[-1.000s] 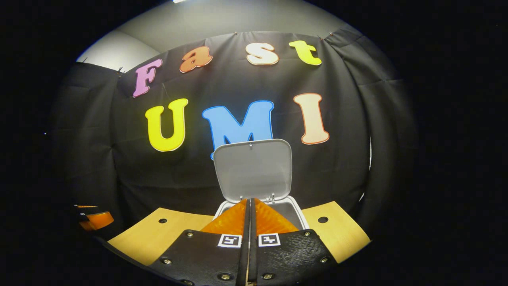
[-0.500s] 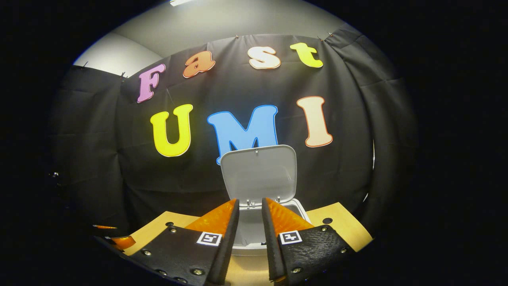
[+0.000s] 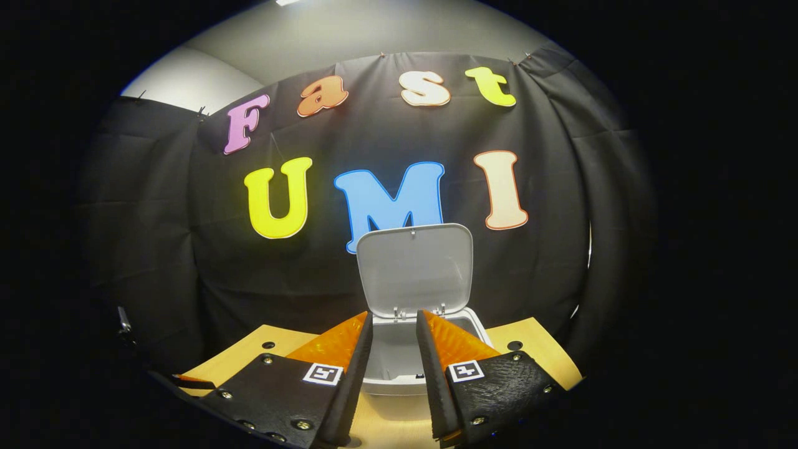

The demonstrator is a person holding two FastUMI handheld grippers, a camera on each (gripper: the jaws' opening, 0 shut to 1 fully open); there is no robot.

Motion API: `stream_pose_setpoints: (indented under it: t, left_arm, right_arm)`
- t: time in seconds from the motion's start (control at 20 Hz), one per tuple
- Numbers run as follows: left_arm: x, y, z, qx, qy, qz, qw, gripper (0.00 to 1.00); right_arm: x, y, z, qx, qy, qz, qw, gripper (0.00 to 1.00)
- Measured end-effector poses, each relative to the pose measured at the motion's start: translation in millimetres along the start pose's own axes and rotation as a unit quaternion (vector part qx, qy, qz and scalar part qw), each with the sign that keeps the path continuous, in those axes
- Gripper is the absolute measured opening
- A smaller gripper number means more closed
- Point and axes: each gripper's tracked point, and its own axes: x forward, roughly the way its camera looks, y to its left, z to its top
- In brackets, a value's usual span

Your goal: Press the lid of the desktop garbage bin to open it, pick up the crumpled paper on the desktop and throw it into the bin, then pick up the pop can on the desktop and drop it into the bin, and finally close the garbage bin lid.

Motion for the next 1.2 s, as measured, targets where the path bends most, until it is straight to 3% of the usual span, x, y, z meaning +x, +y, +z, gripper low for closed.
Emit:
stream_pose_setpoints:
  t: [0.15, 0.45, 0.5, 0.55, 0.6, 0.65, 0.85, 1.2]
  left_arm:
    - [-1.4, -5.0, -30.3, -0.007, 0.027, -0.027, 0.999, 0.96]
    - [-3.2, 1.7, -77.9, -0.016, 0.060, -0.048, 0.997, 0.96]
    - [-4.1, 3.8, -86.1, -0.014, 0.064, -0.049, 0.997, 0.96]
    - [-4.4, 9.2, -93.8, -0.010, 0.072, -0.042, 0.996, 0.96]
    - [-3.9, 14.4, -100.7, -0.006, 0.077, -0.034, 0.996, 0.95]
    - [-3.9, 17.6, -104.5, -0.003, 0.080, -0.030, 0.996, 0.96]
    - [2.2, 22.7, -108.6, 0.004, 0.085, -0.021, 0.996, 0.95]
    - [36.5, 20.9, -92.3, 0.067, 0.081, -0.013, 0.994, 0.96]
  right_arm:
    - [-0.7, 1.3, -7.9, 0.000, 0.007, 0.001, 1.000, 0.48]
    - [1.0, 5.7, -25.1, 0.000, 0.025, 0.007, 1.000, 0.48]
    - [1.6, 6.0, -26.6, 0.000, 0.027, 0.008, 1.000, 0.53]
    - [1.6, 7.4, -27.9, 0.001, 0.029, 0.009, 1.000, 0.48]
    - [1.8, 8.0, -29.5, 0.001, 0.031, 0.009, 0.999, 0.53]
    - [2.4, 7.7, -31.8, 0.002, 0.033, 0.009, 0.999, 0.48]
    - [1.6, 7.1, -37.7, 0.005, 0.040, 0.007, 0.999, 0.48]
    - [-6.2, -13.5, -35.3, 0.006, 0.039, -0.020, 0.999, 0.48]
